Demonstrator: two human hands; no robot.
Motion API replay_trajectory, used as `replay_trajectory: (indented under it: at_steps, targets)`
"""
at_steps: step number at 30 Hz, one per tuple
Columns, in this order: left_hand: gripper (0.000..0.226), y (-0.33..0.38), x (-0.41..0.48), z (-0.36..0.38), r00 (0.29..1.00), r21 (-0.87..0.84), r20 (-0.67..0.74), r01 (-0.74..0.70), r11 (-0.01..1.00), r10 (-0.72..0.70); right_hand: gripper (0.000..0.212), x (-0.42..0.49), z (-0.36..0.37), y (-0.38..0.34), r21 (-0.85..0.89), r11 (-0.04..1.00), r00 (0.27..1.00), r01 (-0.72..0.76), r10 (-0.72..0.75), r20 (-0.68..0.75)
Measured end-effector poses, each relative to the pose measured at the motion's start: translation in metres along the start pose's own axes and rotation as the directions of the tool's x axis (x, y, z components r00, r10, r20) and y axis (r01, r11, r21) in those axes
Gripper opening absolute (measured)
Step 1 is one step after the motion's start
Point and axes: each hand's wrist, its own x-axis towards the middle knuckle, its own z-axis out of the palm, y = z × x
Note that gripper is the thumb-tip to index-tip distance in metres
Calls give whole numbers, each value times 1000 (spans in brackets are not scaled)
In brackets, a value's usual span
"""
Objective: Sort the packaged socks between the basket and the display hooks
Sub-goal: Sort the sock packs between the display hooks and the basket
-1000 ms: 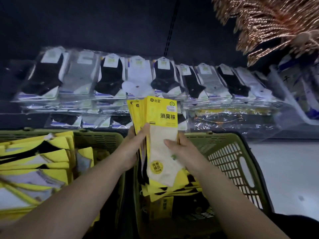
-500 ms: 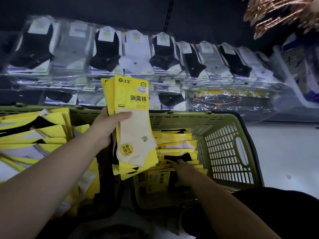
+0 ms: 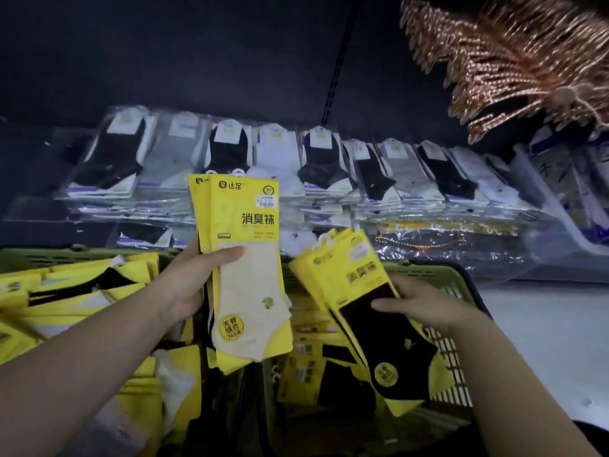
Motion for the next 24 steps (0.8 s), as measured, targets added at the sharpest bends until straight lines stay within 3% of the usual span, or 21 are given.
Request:
replay_trajectory:
  at_steps: [2,5,11,14,18,21,24]
  targets:
    - [34,11,-3,-2,999,-30,10,-32,999,32,37,-8,-2,-35,313,935,986,167,-153,-69]
    - [47,28,-6,-2,997,-70,16,-76,995,77,53,10,27,-89,458,823,942,335,-275,-194]
    - [71,69,-10,-7,986,-111,29,-160,981,164,32,47,84,-161,389,814,884,432,-297,-361]
    - [75,86,-14,-9,978,-80,47,-198,977,202,38,52,88,-180,344,808,854,478,-335,-399]
    - [82,108,-12,-9,961,-95,30,-271,958,275,49,55,70,-211,292,852,880,435,-333,-339]
    - [87,127,-5,-10,944,-130,28,-322,938,328,55,61,50,-256,178,831,765,527,-373,-525]
    - [76,139,5,-10,929,-179,21,-361,915,370,43,68,38,-305,51,786,630,616,-453,-631]
